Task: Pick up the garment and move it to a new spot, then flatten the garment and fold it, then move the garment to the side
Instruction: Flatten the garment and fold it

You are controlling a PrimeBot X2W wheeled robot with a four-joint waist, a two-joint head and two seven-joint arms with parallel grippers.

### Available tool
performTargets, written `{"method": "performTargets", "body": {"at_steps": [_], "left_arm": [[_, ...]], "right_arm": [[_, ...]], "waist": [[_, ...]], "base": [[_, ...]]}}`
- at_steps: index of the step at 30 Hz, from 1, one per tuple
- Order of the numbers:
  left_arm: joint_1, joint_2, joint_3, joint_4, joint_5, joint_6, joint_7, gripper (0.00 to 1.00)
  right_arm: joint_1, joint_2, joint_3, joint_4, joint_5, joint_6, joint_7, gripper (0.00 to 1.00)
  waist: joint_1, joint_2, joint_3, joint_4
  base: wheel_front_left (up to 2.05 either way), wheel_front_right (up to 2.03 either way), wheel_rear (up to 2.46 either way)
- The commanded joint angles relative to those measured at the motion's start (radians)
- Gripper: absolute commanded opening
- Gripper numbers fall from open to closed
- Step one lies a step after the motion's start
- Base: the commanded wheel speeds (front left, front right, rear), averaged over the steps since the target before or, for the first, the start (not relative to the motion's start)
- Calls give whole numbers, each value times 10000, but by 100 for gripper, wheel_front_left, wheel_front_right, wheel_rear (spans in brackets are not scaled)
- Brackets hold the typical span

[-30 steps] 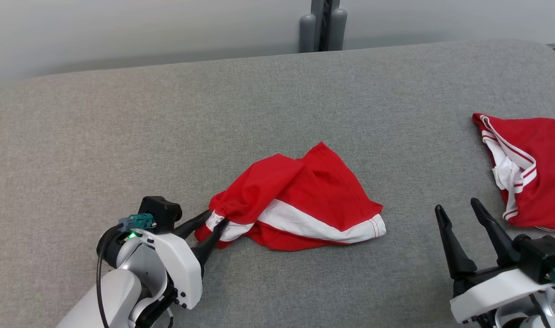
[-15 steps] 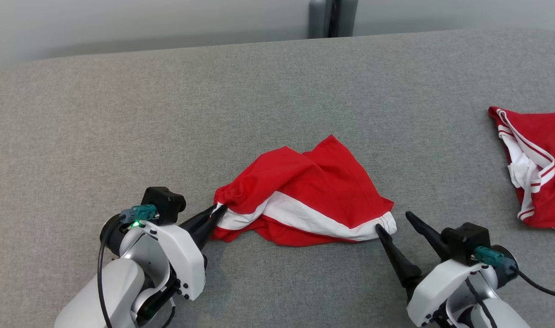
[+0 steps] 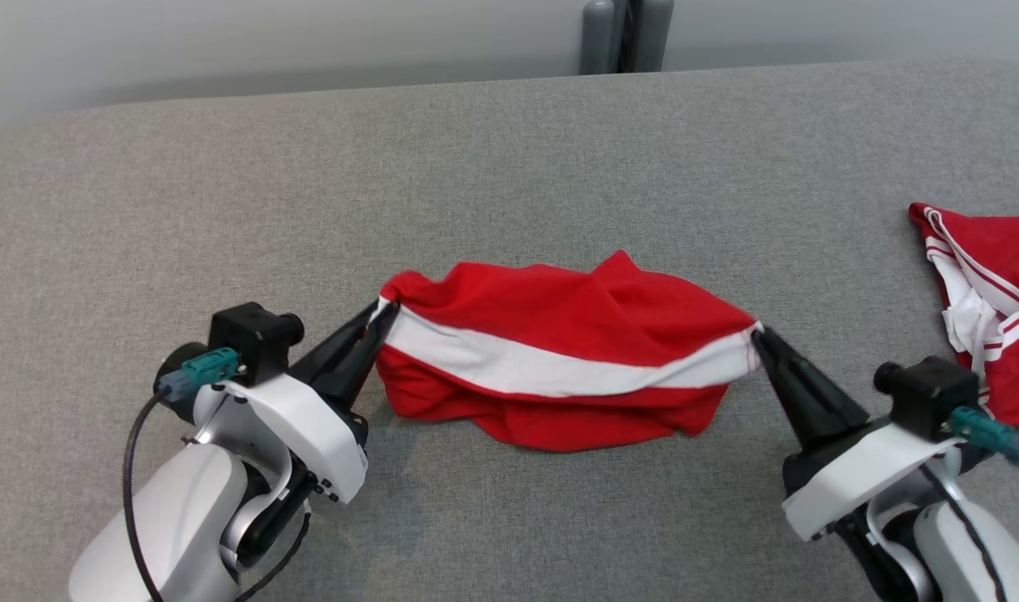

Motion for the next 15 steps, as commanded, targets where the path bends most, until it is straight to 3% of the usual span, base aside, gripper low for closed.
{"method": "performTargets", "body": {"at_steps": [1,6,15], "left_arm": [[-127,127,212,-324,56,175,-183,0],[-437,674,862,-2055,136,798,-166,0],[-1310,1009,2021,-4746,569,2182,-137,0]], "right_arm": [[-188,-90,-228,-307,161,-2,-135,0],[-902,-382,-1075,-1662,663,0,164,0],[-2453,-575,-2179,-3917,667,-2,938,0]], "waist": [[0,0,-81,-63],[0,0,-335,-149],[0,0,-711,-117]], "base": [[0,0,0],[0,0,0],[0,0,0]]}}
